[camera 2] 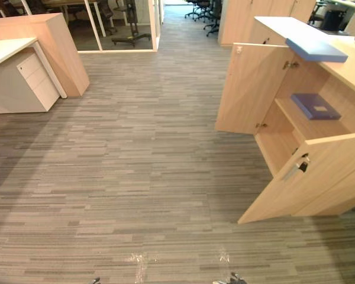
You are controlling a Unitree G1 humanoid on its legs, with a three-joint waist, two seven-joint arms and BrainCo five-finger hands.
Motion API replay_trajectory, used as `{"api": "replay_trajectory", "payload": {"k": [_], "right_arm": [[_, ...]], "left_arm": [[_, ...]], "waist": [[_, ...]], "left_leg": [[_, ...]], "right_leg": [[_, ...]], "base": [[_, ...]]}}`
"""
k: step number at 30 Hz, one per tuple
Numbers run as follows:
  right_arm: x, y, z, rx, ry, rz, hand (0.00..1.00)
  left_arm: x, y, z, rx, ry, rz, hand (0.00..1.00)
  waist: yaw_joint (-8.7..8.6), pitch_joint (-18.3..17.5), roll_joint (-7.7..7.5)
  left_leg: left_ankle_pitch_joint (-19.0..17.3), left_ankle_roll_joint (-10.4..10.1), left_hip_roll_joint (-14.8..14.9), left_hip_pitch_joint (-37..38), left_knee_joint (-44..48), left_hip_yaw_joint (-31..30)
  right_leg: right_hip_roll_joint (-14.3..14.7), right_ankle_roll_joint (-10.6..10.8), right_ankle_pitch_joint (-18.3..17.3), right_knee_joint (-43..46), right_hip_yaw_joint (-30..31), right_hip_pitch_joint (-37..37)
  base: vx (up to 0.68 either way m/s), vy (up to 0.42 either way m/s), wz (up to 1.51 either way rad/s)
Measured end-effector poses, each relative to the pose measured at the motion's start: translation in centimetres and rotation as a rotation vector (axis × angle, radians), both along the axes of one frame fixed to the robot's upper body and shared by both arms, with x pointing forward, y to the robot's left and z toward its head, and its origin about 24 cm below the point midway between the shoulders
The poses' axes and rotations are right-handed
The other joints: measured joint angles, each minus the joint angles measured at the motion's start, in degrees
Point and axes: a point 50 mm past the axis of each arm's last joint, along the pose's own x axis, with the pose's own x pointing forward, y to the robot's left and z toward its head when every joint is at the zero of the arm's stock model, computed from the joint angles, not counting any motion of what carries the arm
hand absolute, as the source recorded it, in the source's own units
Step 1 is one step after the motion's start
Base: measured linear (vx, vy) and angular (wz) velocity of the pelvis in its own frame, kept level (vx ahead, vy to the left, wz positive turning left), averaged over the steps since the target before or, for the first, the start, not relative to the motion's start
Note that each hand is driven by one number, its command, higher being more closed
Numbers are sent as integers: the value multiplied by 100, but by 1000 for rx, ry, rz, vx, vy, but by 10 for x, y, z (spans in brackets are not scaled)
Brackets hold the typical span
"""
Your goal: Walk over to the cabinet, pick up the folder, carry it to the office cabinet, place the folder inside the office cabinet, then close the office cabinet door
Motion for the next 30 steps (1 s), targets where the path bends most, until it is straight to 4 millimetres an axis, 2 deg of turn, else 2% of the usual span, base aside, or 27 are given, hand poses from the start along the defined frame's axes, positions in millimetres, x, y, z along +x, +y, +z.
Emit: {"api": "replay_trajectory", "payload": {"k": [3, 8, 12, 24, 30], "right_arm": [[5, 4, 0, 9, -10, 26, 0], [14, 22, 0, 61, -34, 47, 0], [15, 26, -1, 71, -37, 75, 0], [16, 27, 0, 73, -40, 79, 0], [18, 28, 0, 66, -45, 86, 0]], "left_arm": [[1, 0, 0, -36, -15, 32, 0], [1, 1, 0, -73, -31, 70, 0], [1, 1, 0, -78, -36, 71, 0], [13, 2, 3, 23, -27, -165, 0], [16, 2, 4, 52, -31, -210, 0]], "waist": [[0, 8, -13], [3, 35, -54], [21, 44, -70], [19, 74, -109], [20, 110, -131]], "left_leg": [[0, 0, -1, 10, -4, 2], [1, -3, -1, 52, -8, 2], [1, -2, -12, 111, -37, 1], [5, 3, -36, 101, -68, -38], [5, 4, -64, 95, -68, -58]], "right_leg": [[-2, 0, 0, 1, 0, 9], [-3, 1, -1, 0, -1, 48], [-14, 1, -2, -3, -5, 99], [-32, -1, -1, -5, -73, 83], [-60, -1, -1, -5, -118, 84]], "base": [[0, 0, 0], [0, 0, 0], [0, 0, 0], [0, 0, 1], [0, 0, 2]]}}
